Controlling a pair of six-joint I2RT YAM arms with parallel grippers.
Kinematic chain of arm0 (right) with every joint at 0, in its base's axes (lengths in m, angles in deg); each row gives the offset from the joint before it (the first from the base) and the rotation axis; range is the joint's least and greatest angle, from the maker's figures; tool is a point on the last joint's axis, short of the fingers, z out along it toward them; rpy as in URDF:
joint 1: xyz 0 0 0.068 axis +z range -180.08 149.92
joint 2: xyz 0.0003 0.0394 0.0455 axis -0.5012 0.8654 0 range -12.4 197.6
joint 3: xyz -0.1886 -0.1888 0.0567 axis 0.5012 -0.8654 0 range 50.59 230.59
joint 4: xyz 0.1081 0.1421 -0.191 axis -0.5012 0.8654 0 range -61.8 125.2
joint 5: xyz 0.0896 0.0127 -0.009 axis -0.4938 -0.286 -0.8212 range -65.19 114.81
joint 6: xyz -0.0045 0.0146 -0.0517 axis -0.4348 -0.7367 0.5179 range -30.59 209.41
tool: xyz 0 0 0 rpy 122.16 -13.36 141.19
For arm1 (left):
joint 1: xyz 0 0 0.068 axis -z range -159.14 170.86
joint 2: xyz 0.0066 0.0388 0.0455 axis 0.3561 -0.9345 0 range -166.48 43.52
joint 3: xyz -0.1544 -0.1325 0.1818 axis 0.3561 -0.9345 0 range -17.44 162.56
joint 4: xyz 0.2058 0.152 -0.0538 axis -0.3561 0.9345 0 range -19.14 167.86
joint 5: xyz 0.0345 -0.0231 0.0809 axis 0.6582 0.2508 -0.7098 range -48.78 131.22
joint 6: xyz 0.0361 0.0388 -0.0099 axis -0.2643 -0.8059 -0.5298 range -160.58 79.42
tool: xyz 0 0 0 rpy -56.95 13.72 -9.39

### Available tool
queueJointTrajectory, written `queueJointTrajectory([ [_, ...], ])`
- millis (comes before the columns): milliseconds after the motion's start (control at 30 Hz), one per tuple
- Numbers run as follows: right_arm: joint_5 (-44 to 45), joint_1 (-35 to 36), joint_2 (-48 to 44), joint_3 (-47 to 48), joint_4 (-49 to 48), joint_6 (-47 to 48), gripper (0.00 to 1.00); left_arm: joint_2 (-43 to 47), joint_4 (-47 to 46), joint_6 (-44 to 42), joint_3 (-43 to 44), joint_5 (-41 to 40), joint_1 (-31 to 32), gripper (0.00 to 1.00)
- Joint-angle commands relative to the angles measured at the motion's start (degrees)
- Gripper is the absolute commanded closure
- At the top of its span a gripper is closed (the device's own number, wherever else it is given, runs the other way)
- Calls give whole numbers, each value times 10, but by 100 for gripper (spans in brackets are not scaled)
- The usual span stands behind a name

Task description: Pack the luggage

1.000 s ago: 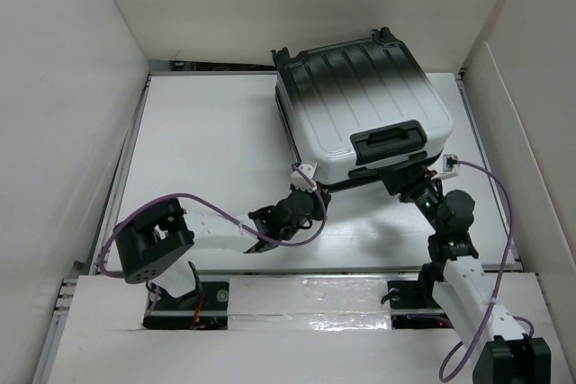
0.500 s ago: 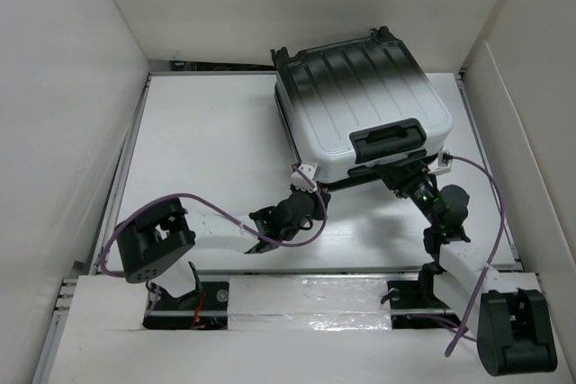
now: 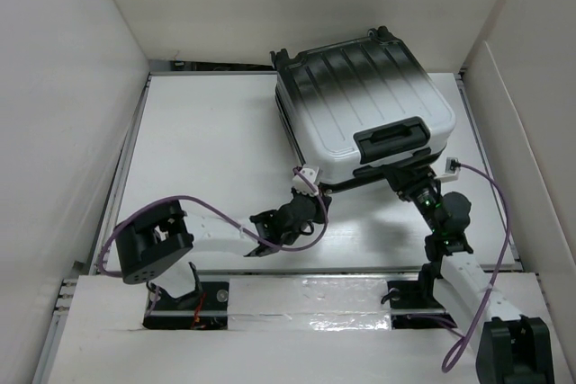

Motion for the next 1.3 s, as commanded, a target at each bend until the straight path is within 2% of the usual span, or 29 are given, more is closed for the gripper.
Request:
queueJointTrajectory([
  [0,84,-17,-31,12,-40,55,100,54,29,1,-25,-42,9,100],
  [233,68,-56,-63,8,-3,70,100,128,181,54,-61,-136,14,100],
  [400,59,-56,-64,12,7,79,100,128,290,95,-43,-222,-8,100],
  [467,54,-56,-65,13,13,81,100,121,301,109,-38,-225,-28,100],
  [567,50,-56,-67,13,18,83,100,113,299,116,-38,-220,-78,100],
  [800,40,-56,-67,20,32,88,100,121,217,97,-45,-191,-160,100],
  [967,13,-56,-69,34,57,101,100,145,179,90,-53,-199,-144,98],
  [1000,-10,-56,-71,36,58,103,100,153,192,98,-59,-209,-144,87],
  [1033,-19,-56,-73,40,62,109,100,176,200,105,-61,-212,-144,82],
  [1067,-40,-49,-74,47,86,133,100,190,207,111,-67,-209,-150,70],
  [1167,-50,-28,-82,86,152,164,100,264,200,90,-78,-201,-165,47],
  [1200,-52,-8,-87,92,160,178,100,284,200,84,-80,-197,-165,34],
  [1267,-47,21,-95,104,211,195,100,331,203,73,-78,-193,-170,25],
])
